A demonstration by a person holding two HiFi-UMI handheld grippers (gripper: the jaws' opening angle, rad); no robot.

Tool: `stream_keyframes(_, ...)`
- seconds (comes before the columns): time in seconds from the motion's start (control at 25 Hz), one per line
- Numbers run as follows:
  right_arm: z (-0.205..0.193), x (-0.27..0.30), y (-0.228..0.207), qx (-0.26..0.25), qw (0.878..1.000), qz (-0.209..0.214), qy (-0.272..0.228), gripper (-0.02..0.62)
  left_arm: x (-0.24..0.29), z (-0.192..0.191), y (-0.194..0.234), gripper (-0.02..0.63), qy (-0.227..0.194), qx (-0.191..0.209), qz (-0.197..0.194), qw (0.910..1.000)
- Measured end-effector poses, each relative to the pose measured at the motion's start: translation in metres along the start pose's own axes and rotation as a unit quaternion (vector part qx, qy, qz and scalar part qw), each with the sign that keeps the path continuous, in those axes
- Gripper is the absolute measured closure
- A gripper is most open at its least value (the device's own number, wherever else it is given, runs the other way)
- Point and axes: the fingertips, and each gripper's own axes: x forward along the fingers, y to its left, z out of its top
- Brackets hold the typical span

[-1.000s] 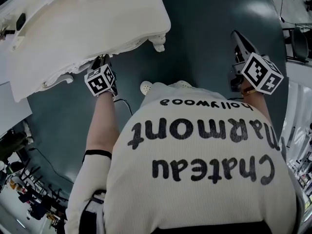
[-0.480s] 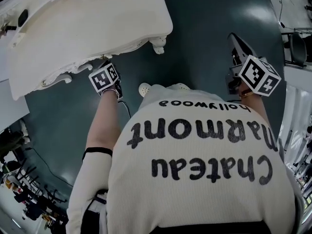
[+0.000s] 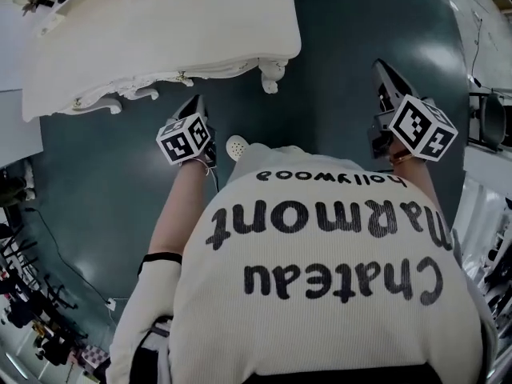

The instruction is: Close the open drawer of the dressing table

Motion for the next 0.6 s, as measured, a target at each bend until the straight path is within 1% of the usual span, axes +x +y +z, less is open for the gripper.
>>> stream_keyframes(0.12,0.005,0.015,0.029,-0.017,0.999,0.039,0.006,0.563,-0.026,0.021,-0.011,0.595,-0.05,-0.041,-0.015,0.9978)
stream_keyframes(0.2,0.005,0.028,0.051,-0.022,0.997,0.073,0.011,0.563,-0.044,0.031,-0.017,0.597,-0.079,-0.056,-0.019,0.9951)
stream_keyframes(0.36,-0.001,0.041,0.088,-0.039,0.989,0.141,0.021,0.563,-0.082,0.039,-0.032,0.597,-0.127,-0.073,-0.012,0.9892)
stream_keyframes(0.52,-0.016,0.037,0.114,-0.066,0.981,0.179,0.033,0.563,-0.117,0.037,-0.045,0.597,-0.167,-0.075,-0.01,0.9831)
stream_keyframes(0.6,-0.021,0.037,0.131,-0.081,0.974,0.207,0.039,0.563,-0.135,0.036,-0.049,0.598,-0.19,-0.081,-0.001,0.9785)
